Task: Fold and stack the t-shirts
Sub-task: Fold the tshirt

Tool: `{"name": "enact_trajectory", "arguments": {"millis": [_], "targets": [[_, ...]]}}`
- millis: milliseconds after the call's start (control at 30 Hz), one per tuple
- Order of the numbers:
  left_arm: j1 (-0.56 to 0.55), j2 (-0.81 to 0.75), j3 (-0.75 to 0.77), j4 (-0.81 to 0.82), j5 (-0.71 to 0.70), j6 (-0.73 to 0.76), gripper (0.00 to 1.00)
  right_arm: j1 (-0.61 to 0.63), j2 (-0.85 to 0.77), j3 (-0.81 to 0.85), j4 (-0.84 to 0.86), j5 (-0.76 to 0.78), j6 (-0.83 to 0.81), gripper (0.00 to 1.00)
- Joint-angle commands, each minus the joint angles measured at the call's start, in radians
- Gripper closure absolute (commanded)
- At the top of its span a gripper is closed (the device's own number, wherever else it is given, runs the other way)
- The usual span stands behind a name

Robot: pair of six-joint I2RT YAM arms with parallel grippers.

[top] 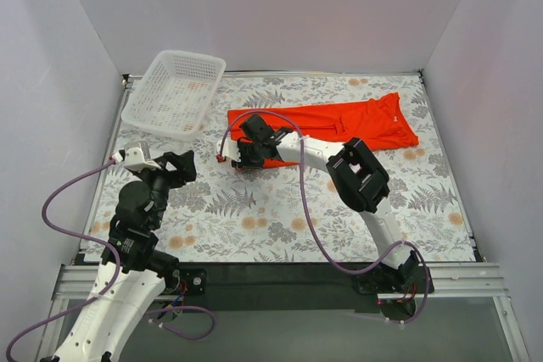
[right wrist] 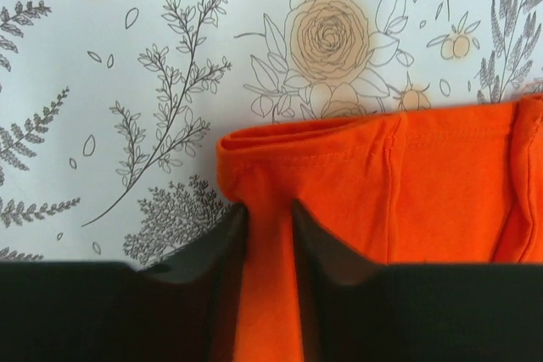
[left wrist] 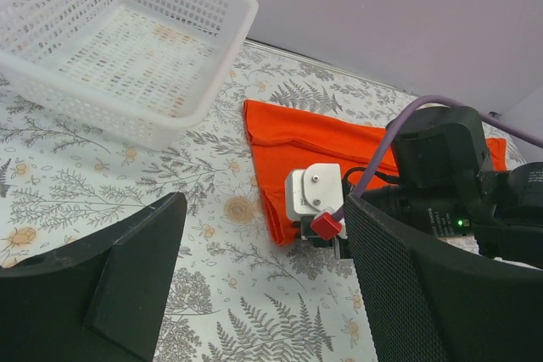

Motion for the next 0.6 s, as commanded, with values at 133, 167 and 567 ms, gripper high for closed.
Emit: {"name": "enact_trajectory", "arguments": {"millis": [133,167,567], "targets": [[0.003,-0.027,-0.010,-0.002,-0.007,-0.004,0.31,0.005,0.001,-0.065,-0.001,-0.034,-0.021,0.96],[0.003,-0.037,-0.010,-0.002,-0.013,-0.004,0.31,0.005,-0.041,-0.128,-0.009,-0.078,-0.072,0.98],[0.003,0.024,-0.028,0.050,0.159,-0.006,0.28,0.116,-0.502,-0.670,-0.317,-0.282,-0.489,0.99]]}}
